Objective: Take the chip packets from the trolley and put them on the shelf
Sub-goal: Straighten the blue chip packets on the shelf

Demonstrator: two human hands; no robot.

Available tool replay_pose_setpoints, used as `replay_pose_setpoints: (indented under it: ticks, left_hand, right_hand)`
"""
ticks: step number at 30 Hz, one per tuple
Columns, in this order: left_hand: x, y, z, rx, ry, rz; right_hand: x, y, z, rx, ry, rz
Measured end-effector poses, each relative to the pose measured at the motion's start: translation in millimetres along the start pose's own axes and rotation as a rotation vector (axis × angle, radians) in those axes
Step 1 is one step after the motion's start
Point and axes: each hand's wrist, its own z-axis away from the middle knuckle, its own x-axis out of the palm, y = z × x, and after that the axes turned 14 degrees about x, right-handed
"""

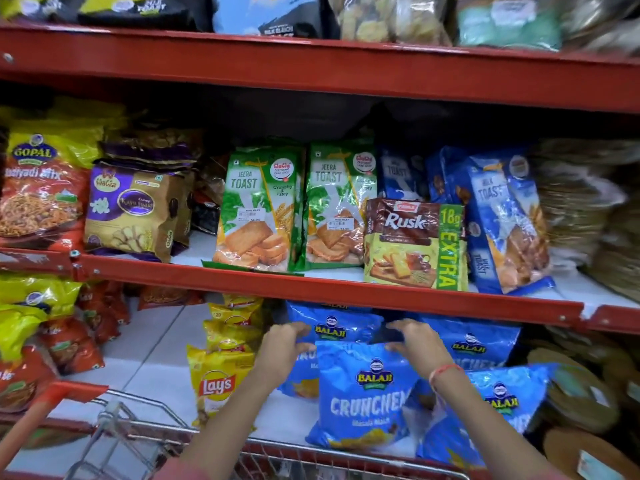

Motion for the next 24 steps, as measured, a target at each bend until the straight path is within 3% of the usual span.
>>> replay_pose_setpoints:
  ticks: [5,16,24]
  left_hand:
    - [21,13,-10,-0.042,-0.009,-0.039]
    - [-28,-12,-3,-0.097,0.049,-0.146]
    - [-20,-19,1,-0.151,0.121,-0.14]
  right_hand:
    - [4,33,-7,0.077,-0.072,0.142]
    - [14,-1,-5,-0.04,-0.069,-0.081]
    - [23,-12,-7,-0.001,-0.025,-0.11]
